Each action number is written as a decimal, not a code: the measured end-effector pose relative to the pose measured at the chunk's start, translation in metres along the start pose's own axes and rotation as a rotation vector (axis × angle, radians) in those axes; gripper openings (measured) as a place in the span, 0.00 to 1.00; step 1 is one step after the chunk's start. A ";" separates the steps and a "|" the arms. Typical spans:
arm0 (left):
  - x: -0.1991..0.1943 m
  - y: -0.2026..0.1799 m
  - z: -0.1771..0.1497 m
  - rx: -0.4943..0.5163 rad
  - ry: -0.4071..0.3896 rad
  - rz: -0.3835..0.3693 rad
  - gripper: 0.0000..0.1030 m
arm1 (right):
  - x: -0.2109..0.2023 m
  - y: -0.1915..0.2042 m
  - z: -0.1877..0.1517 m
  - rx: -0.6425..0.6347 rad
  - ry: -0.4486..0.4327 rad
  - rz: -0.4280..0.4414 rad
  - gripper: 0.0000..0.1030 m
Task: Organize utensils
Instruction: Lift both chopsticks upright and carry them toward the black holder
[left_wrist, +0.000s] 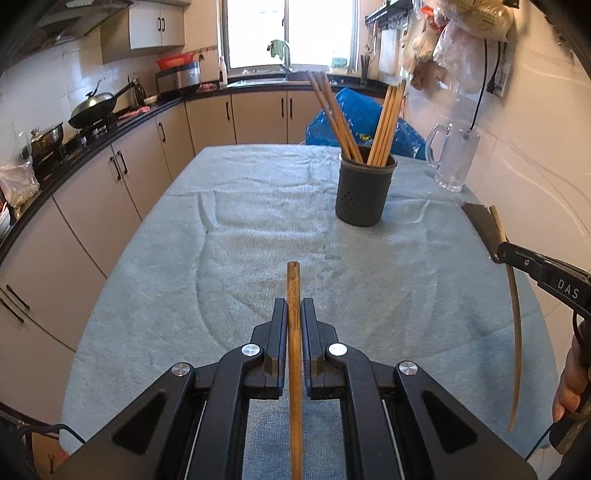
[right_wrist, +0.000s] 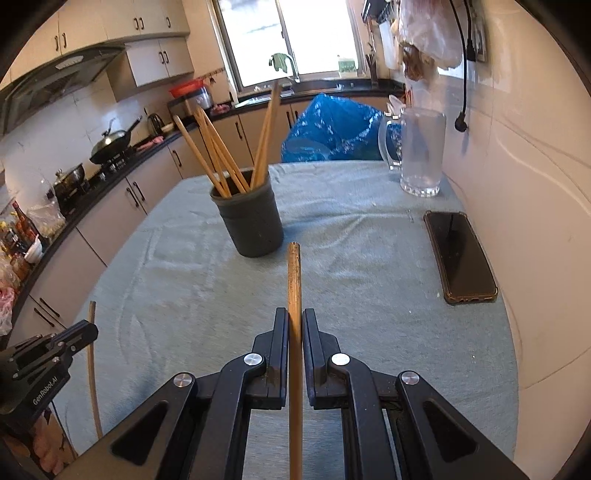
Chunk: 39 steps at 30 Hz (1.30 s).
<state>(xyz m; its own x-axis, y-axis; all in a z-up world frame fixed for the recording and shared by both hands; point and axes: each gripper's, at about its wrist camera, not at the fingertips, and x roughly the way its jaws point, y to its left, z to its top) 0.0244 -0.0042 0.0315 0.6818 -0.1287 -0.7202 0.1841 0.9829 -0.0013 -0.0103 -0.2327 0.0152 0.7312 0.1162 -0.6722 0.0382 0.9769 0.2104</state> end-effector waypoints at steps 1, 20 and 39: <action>-0.003 0.000 0.000 0.001 -0.008 -0.001 0.06 | -0.003 0.001 0.000 0.001 -0.009 0.001 0.07; -0.047 0.027 -0.015 -0.110 -0.156 -0.077 0.06 | -0.034 0.037 -0.020 0.032 -0.179 0.093 0.07; -0.060 0.044 0.034 -0.136 -0.280 -0.113 0.06 | -0.046 0.060 0.028 -0.029 -0.271 0.144 0.07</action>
<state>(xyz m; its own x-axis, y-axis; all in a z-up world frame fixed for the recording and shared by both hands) 0.0153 0.0426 0.0984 0.8339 -0.2504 -0.4918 0.1863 0.9666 -0.1762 -0.0221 -0.1842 0.0785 0.8830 0.2055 -0.4219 -0.0957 0.9590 0.2668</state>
